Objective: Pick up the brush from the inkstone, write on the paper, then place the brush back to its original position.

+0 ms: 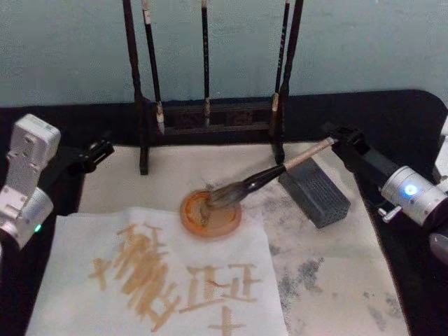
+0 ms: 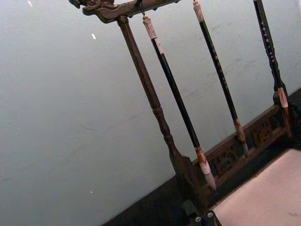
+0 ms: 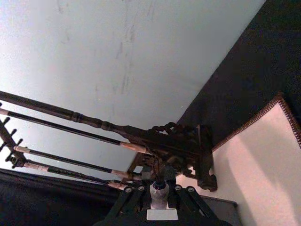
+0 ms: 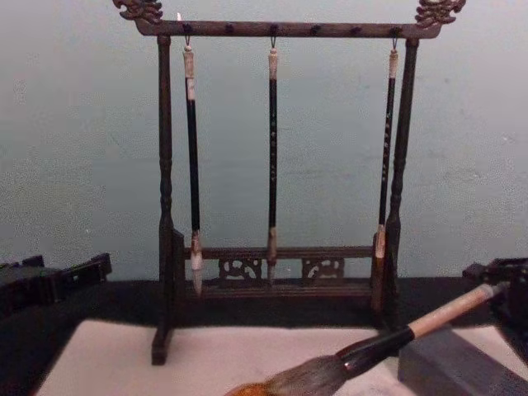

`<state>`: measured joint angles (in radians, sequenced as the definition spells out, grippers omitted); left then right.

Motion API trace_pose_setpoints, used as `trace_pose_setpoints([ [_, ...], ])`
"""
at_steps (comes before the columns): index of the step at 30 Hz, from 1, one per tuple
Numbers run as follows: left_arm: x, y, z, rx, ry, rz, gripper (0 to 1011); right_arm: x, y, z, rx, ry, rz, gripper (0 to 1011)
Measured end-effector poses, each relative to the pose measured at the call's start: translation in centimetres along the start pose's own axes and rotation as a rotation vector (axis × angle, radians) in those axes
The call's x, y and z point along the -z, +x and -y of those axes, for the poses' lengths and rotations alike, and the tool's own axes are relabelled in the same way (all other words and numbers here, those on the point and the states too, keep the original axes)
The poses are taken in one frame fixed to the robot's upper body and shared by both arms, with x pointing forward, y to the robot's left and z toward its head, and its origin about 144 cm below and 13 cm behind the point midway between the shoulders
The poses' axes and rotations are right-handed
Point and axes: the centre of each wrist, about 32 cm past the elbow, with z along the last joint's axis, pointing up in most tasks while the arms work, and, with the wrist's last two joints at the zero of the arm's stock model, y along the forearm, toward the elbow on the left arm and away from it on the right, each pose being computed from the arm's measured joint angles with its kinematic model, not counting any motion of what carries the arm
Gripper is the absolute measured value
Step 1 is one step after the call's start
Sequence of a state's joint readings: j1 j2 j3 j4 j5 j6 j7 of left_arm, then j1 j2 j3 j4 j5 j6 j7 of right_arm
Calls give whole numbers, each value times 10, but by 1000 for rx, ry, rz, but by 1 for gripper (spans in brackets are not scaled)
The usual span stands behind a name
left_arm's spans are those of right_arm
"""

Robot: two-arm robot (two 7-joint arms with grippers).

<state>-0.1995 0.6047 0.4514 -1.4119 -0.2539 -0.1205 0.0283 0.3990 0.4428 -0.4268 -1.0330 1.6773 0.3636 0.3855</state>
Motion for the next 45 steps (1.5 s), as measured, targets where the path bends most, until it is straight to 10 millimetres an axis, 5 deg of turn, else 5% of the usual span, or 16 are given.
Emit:
trace_pose_setpoints([
  [45,0,0,0,0,0,0,1002,2,6,-6,34,5,-9,181],
])
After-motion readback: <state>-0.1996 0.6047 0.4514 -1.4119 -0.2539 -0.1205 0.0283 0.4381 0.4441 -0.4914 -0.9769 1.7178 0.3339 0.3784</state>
